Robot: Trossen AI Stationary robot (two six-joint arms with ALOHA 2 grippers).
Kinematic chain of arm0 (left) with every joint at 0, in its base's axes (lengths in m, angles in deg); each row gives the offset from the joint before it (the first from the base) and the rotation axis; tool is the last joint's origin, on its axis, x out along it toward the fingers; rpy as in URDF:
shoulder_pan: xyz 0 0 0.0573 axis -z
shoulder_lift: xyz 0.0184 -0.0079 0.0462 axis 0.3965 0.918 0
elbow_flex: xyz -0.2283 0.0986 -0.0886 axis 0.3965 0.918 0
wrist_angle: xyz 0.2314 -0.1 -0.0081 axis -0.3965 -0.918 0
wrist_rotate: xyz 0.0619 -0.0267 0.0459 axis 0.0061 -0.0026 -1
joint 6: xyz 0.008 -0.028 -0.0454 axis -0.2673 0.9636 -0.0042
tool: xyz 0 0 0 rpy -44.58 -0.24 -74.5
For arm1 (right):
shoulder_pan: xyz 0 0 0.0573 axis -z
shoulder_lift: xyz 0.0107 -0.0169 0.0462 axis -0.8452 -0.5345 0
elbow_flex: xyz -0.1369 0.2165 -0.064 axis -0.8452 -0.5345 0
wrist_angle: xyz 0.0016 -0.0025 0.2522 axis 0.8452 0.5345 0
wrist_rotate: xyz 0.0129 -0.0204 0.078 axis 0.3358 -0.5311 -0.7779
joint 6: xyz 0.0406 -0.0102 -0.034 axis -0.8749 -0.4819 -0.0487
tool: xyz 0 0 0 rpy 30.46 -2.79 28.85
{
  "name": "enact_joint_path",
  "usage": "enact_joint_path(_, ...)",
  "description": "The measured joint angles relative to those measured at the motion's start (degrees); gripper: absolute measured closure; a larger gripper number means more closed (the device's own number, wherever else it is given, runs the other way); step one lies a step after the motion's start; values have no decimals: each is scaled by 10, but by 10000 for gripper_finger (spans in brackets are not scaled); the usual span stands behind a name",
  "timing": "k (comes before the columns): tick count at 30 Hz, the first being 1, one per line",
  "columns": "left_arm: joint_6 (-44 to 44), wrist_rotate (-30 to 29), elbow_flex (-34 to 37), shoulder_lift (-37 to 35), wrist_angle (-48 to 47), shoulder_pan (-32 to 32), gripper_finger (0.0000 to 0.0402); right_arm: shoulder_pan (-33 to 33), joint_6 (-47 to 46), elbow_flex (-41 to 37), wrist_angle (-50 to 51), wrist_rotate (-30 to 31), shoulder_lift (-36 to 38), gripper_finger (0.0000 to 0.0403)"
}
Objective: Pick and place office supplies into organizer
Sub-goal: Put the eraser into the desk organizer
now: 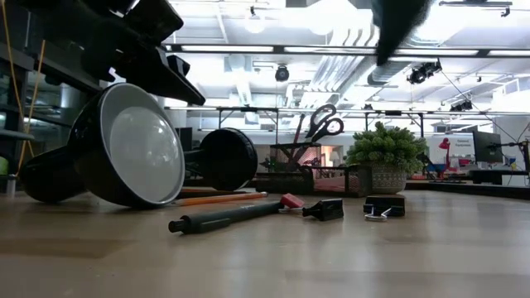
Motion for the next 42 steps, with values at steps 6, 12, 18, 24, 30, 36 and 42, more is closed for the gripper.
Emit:
enact_joint_path(6,8,0,0,0,1,0,309,-37,-13,-146,-223,-20,-1,402)
enact_joint_path(12,20,0,0,0,0,0,309,-35,211,-234,-420,-32,-1,397)
enact_joint_path(18,29,0,0,0,-1,0,309,-13,378,-238,-415,-66,-5,372)
enact_joint_path(24,29,0,0,0,-1,0,309,17,454,-238,-419,-85,-7,328)
enact_joint_path(30,28,-3,0,0,0,0,309,27,526,-238,-427,-76,-7,295)
enact_joint_path(36,27,-4,0,0,0,0,309,45,547,-238,-476,-75,-8,290)
enact_joint_path(42,27,-4,0,0,0,0,309,63,438,-237,-500,-75,-12,299)
